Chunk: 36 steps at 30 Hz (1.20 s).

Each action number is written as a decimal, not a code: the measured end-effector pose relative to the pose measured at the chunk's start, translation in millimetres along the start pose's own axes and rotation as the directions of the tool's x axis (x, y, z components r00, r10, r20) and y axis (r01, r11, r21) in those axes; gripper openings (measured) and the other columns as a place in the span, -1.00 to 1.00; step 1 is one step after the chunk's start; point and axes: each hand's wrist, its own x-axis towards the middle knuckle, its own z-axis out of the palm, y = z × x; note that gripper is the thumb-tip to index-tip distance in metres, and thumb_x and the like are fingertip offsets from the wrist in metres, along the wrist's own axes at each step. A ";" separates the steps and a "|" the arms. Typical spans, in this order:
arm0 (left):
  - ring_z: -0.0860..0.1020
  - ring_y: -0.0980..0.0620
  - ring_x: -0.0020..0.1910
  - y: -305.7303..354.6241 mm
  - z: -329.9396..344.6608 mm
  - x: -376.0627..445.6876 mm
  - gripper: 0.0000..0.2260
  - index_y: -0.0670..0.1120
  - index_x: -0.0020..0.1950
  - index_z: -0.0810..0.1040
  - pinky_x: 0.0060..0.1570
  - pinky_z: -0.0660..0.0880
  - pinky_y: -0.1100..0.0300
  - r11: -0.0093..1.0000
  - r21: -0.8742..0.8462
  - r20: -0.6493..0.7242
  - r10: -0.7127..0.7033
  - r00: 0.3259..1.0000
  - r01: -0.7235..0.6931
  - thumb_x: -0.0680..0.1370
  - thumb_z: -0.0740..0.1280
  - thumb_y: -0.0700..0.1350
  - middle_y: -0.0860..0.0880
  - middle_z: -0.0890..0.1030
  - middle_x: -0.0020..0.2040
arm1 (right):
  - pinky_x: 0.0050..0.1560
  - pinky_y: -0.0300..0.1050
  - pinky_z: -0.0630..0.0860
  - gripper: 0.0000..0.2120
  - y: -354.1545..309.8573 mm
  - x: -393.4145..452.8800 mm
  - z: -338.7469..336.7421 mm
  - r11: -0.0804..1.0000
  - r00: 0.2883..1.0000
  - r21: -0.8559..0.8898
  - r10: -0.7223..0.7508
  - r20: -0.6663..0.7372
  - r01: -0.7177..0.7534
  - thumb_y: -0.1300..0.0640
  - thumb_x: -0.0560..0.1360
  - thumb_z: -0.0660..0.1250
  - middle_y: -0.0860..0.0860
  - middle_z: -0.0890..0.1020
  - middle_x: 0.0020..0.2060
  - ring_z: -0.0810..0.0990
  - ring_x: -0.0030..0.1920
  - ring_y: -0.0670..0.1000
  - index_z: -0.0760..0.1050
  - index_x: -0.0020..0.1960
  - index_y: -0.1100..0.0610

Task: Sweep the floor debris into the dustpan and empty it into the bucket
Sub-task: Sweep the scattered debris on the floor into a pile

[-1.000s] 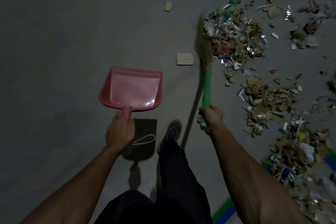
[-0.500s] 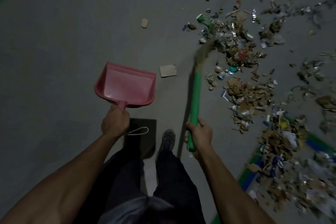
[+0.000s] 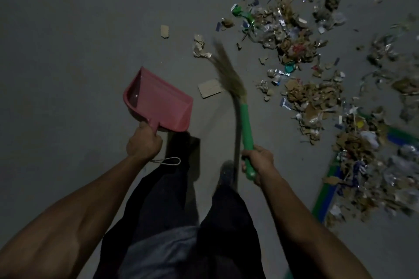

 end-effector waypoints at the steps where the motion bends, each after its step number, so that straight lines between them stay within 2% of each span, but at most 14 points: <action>1: 0.51 -0.30 0.14 -0.2 -3.8 6.9 -0.67 -0.29 0.25 0.32 0.08 0.45 -0.08 1.000 0.012 0.009 0.011 1.000 -0.011 0.54 0.23 -0.17 -0.29 0.49 0.19 | -0.58 -0.24 0.36 -0.88 -10.3 7.1 -1.5 1.000 0.999 0.025 0.000 -0.054 0.002 0.44 0.45 0.31 0.15 0.48 -0.40 0.40 -0.60 0.02 0.50 -0.05 0.30; 4: 0.51 -0.30 0.14 2.8 -14.9 21.5 -0.67 -0.29 0.25 0.32 0.10 0.45 -0.09 0.999 0.031 0.026 0.044 0.999 -0.045 0.54 0.22 -0.18 -0.29 0.49 0.20 | -0.64 -0.27 0.33 -0.90 -35.0 19.2 -2.8 0.989 0.981 0.135 -0.027 -0.193 0.054 0.46 0.43 0.30 0.15 0.43 -0.46 0.36 -0.69 -0.01 0.44 -0.19 0.31; 6: 0.51 -0.30 0.15 6.2 -22.6 27.6 -0.67 -0.29 0.25 0.33 0.11 0.47 -0.10 0.997 0.037 0.028 0.061 0.998 -0.062 0.53 0.22 -0.19 -0.28 0.48 0.21 | -0.63 -0.25 0.35 -0.92 -38.3 14.1 1.8 0.987 0.966 0.118 -0.078 -0.245 0.110 0.43 0.43 0.32 0.14 0.45 -0.47 0.39 -0.68 -0.01 0.50 -0.09 0.33; 8: 0.50 -0.29 0.16 9.2 -30.0 30.9 -0.66 -0.29 0.27 0.33 0.12 0.47 -0.10 0.996 0.047 0.033 0.075 0.997 -0.077 0.54 0.22 -0.18 -0.27 0.47 0.22 | -0.58 -0.21 0.39 -0.81 -30.0 0.3 11.8 0.985 0.961 0.071 -0.136 -0.243 0.157 0.39 0.43 0.34 0.15 0.48 -0.44 0.44 -0.64 0.01 0.54 0.04 0.28; 11: 0.50 -0.28 0.17 12.5 -40.7 32.6 -0.65 -0.28 0.29 0.32 0.14 0.46 -0.10 0.995 0.054 0.028 0.082 0.996 -0.083 0.54 0.22 -0.19 -0.26 0.46 0.24 | -0.57 -0.19 0.40 -0.62 -12.1 -30.2 34.8 0.981 0.972 0.037 -0.185 -0.145 0.192 0.36 0.44 0.35 0.15 0.50 -0.44 0.44 -0.62 0.02 0.52 0.24 0.17; 15: 0.48 -0.29 0.20 13.2 -53.3 33.3 -0.64 -0.28 0.30 0.31 0.17 0.43 -0.11 0.996 0.060 -0.002 0.065 0.998 -0.065 0.55 0.24 -0.18 -0.27 0.46 0.25 | -0.53 -0.18 0.41 -0.39 7.4 -60.9 64.7 0.985 0.985 -0.045 -0.166 0.041 0.168 0.33 0.47 0.37 0.14 0.55 -0.42 0.45 -0.60 0.03 0.35 0.47 0.07; 19: 0.48 -0.29 0.21 15.3 -60.0 33.1 -0.62 -0.27 0.32 0.30 0.18 0.43 -0.12 0.995 0.090 -0.024 0.037 0.999 -0.035 0.56 0.25 -0.17 -0.26 0.46 0.27 | -0.57 -0.19 0.41 -0.36 21.8 -70.2 82.7 0.979 0.981 -0.158 -0.104 0.166 0.131 0.33 0.47 0.37 0.10 0.55 -0.46 0.45 -0.62 -0.01 0.30 0.51 0.07; 23: 0.49 -0.30 0.20 14.0 -60.5 32.7 -0.62 -0.27 0.31 0.30 0.18 0.44 -0.13 0.993 0.114 -0.032 0.037 0.999 -0.033 0.54 0.26 -0.18 -0.26 0.47 0.26 | -0.58 -0.20 0.39 -0.37 38.5 -69.6 84.0 0.980 0.980 -0.194 0.008 0.199 0.031 0.36 0.47 0.34 0.14 0.56 -0.37 0.45 -0.60 0.02 0.31 0.50 0.12; 28: 0.49 -0.31 0.15 12.8 -54.0 29.1 -0.69 -0.25 0.26 0.33 0.14 0.45 -0.16 0.980 0.151 -0.042 0.137 0.990 -0.129 0.54 0.22 -0.21 -0.27 0.45 0.21 | -0.58 -0.21 0.37 -0.65 50.3 -54.9 46.4 0.979 0.996 -0.200 0.040 0.078 -0.024 0.35 0.46 0.34 0.16 0.50 -0.42 0.44 -0.62 0.04 0.47 0.24 0.23; 31: 0.49 -0.30 0.15 14.3 -50.1 27.6 -0.70 -0.23 0.26 0.33 0.12 0.45 -0.15 0.977 0.155 -0.034 0.151 0.988 -0.144 0.54 0.21 -0.21 -0.26 0.45 0.21 | -0.45 -0.10 0.45 -0.71 43.6 -38.1 18.0 0.987 0.999 -0.157 0.029 -0.031 -0.033 0.37 0.43 0.36 0.19 0.54 -0.41 0.47 -0.53 0.09 0.54 0.14 0.25; 34: 0.49 -0.30 0.16 16.8 -45.3 27.4 -0.68 -0.25 0.27 0.33 0.15 0.45 -0.15 0.981 0.136 -0.023 0.141 0.990 -0.137 0.54 0.22 -0.19 -0.27 0.46 0.22 | -0.45 -0.07 0.47 -0.72 28.2 -19.4 -4.7 0.997 0.991 -0.067 0.029 -0.130 -0.038 0.40 0.42 0.35 0.18 0.52 -0.41 0.47 -0.51 0.09 0.54 0.13 0.32; 36: 0.50 -0.30 0.17 19.0 -43.0 27.6 -0.66 -0.27 0.27 0.31 0.13 0.44 -0.12 0.989 0.111 -0.022 0.101 0.995 -0.098 0.54 0.23 -0.18 -0.27 0.49 0.22 | -0.32 0.07 0.56 -0.72 18.5 -10.6 -13.8 0.998 0.979 -0.063 -0.006 -0.201 -0.007 0.37 0.41 0.37 0.22 0.54 -0.32 0.51 -0.40 0.13 0.54 0.12 0.34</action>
